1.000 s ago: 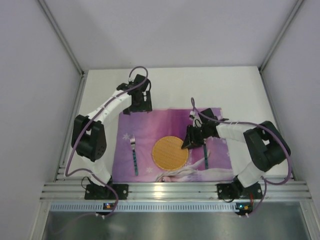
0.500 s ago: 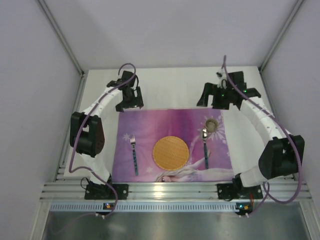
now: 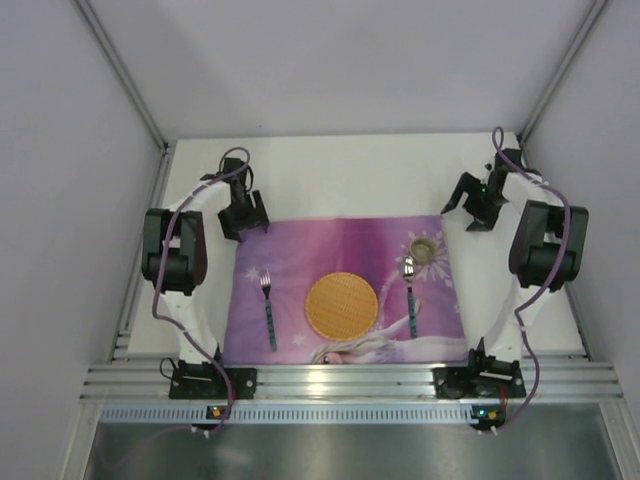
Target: Set the dinner table for one person
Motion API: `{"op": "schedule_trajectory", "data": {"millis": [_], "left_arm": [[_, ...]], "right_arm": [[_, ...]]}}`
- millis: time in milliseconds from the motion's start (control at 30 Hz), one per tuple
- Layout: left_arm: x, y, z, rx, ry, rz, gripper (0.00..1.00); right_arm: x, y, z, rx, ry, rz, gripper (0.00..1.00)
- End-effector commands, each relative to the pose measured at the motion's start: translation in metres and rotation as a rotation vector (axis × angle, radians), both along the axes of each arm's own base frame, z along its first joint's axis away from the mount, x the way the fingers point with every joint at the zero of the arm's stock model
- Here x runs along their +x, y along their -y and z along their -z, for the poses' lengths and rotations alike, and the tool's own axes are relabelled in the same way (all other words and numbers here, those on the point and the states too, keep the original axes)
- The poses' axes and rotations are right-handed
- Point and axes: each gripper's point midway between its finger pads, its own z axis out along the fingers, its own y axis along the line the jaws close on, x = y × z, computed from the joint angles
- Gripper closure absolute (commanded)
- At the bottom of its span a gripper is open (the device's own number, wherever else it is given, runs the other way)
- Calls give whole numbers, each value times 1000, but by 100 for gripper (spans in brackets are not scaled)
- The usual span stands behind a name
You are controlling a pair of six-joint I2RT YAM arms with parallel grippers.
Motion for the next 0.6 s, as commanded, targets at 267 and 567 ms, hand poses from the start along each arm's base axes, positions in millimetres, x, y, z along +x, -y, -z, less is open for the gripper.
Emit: {"op": "schedule_trajectory", "data": {"millis": [267, 567], "left_arm": [[-9, 13, 42, -113, -52, 16, 42], [3, 13, 42, -122, -50, 10, 98]], "right_arm": [[16, -45, 28, 75, -19, -88, 37], [33, -52, 32, 68, -14, -101, 95]]}}
